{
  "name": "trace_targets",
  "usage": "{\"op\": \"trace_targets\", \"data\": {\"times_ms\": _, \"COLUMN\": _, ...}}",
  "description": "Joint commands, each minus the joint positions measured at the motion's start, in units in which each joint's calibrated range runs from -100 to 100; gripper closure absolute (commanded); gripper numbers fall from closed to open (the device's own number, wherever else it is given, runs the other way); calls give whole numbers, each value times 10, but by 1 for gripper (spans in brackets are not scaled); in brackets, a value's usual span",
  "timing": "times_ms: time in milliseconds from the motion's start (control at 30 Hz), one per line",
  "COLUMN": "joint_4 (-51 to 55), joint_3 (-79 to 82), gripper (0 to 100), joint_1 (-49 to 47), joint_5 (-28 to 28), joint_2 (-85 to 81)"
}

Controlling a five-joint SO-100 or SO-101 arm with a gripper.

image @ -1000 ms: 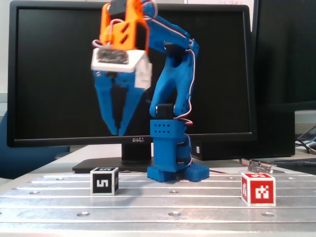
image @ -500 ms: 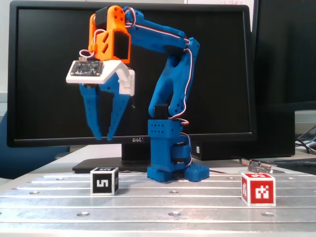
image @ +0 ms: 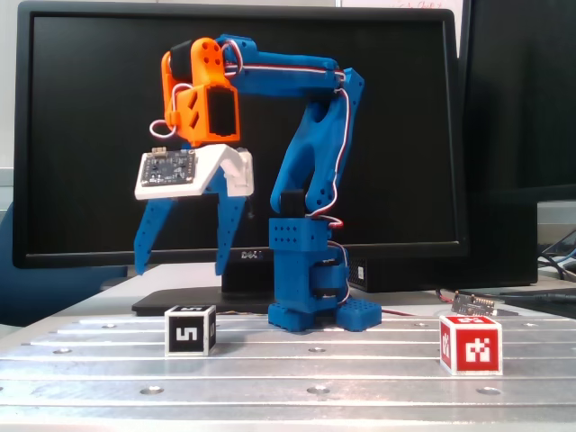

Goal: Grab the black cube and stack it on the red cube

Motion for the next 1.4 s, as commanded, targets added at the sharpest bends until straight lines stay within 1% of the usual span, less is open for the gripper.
{"op": "trace_targets", "data": {"times_ms": 0, "joint_4": -10, "joint_3": -1, "gripper": 67, "joint_1": -1, "joint_5": -9, "joint_2": -4}}
{"op": "trace_targets", "data": {"times_ms": 133, "joint_4": -10, "joint_3": 3, "gripper": 67, "joint_1": -1, "joint_5": -10, "joint_2": 1}}
{"op": "trace_targets", "data": {"times_ms": 233, "joint_4": -14, "joint_3": 17, "gripper": 67, "joint_1": -4, "joint_5": -25, "joint_2": 1}}
{"op": "trace_targets", "data": {"times_ms": 667, "joint_4": -116, "joint_3": 134, "gripper": 67, "joint_1": -5, "joint_5": -40, "joint_2": -5}}
{"op": "trace_targets", "data": {"times_ms": 833, "joint_4": -149, "joint_3": 146, "gripper": 67, "joint_1": -5, "joint_5": -41, "joint_2": 1}}
{"op": "trace_targets", "data": {"times_ms": 1100, "joint_4": -158, "joint_3": 152, "gripper": 67, "joint_1": -28, "joint_5": -55, "joint_2": 1}}
{"op": "trace_targets", "data": {"times_ms": 1367, "joint_4": -215, "joint_3": 195, "gripper": 67, "joint_1": -28, "joint_5": -55, "joint_2": 1}}
